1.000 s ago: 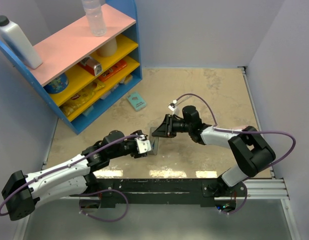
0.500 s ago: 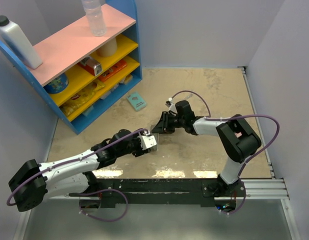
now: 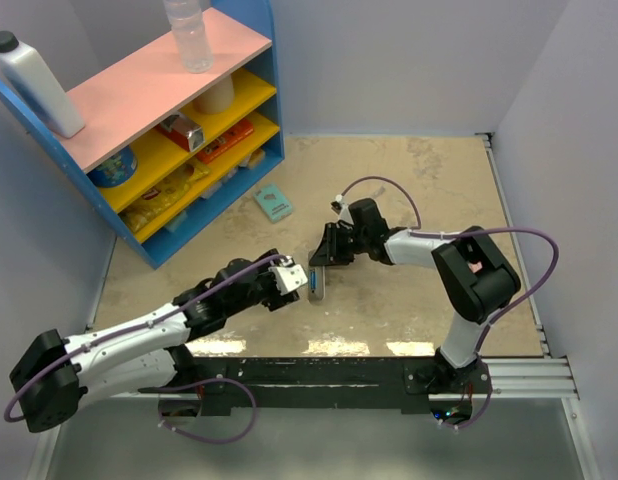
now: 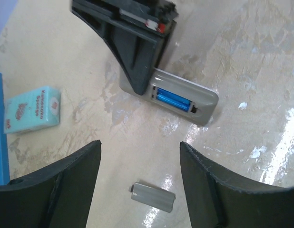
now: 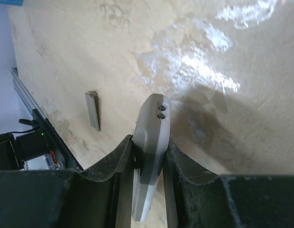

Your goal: Unload the batteries from the remote control

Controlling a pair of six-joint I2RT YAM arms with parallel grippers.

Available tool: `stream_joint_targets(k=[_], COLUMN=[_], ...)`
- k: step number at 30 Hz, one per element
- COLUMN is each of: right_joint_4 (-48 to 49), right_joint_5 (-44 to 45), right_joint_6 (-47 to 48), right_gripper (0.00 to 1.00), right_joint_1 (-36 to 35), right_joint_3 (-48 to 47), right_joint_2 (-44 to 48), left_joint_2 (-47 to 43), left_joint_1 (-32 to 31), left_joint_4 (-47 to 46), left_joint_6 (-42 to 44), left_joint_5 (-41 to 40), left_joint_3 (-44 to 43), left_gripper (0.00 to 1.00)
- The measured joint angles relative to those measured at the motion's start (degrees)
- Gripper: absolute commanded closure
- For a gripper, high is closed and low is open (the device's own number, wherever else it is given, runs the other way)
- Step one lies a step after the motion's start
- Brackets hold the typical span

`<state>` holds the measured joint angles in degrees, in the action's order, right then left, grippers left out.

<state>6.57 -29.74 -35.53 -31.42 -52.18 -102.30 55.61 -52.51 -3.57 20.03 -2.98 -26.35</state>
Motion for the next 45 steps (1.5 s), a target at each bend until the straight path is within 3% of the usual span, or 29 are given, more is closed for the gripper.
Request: stream_joint_targets(k=[6,12,20,25,29,38,45], right_joint_4=[1.7,5.0,5.7,4.2,0.4,-10.8,-19.9], right_joint_5=[-1.3,-1.0,2.7,7.2,11.8,30.9,48.3], right_joint_6=[-0.4,-1.9,-2.5,-2.9,-2.6,-1.5,-3.9], right_gripper=[0.96,0.74,0.59,0.48,0.46,0.49,0.54], right_joint_1=[0.1,0.4,0.8,1.1,1.1,3.1,7.1], right_joint_3=[6.5,11.3,13.7,14.9,14.2,1.1,-20.7], right_joint_2=[2.9,6.0,7.9,10.3,13.3,13.4,-0.5], left_joint_2=[-9.9,-17.7,-18.2,-17.2,-16.5,-15.5,-17.6], left_joint_1=[0.0,0.0,0.0,0.1,0.0,0.2,0.4], left_joint_4=[-1.0,-3.1,-2.0,0.6,2.5,8.0,9.3], left_joint_6=[-1.7,-2.5,-5.1,-7.7,-10.8,-15.8,-16.5], left_joint_5=[1.6,2.8,-0.4,-2.2,-4.3,-14.7,-20.7], left_joint_3=[0.0,0.4,1.0,-0.5,-3.2,-9.2,-9.2], left_gripper=[0.26,0.26,0.24,0.17,0.11,0.10,0.12])
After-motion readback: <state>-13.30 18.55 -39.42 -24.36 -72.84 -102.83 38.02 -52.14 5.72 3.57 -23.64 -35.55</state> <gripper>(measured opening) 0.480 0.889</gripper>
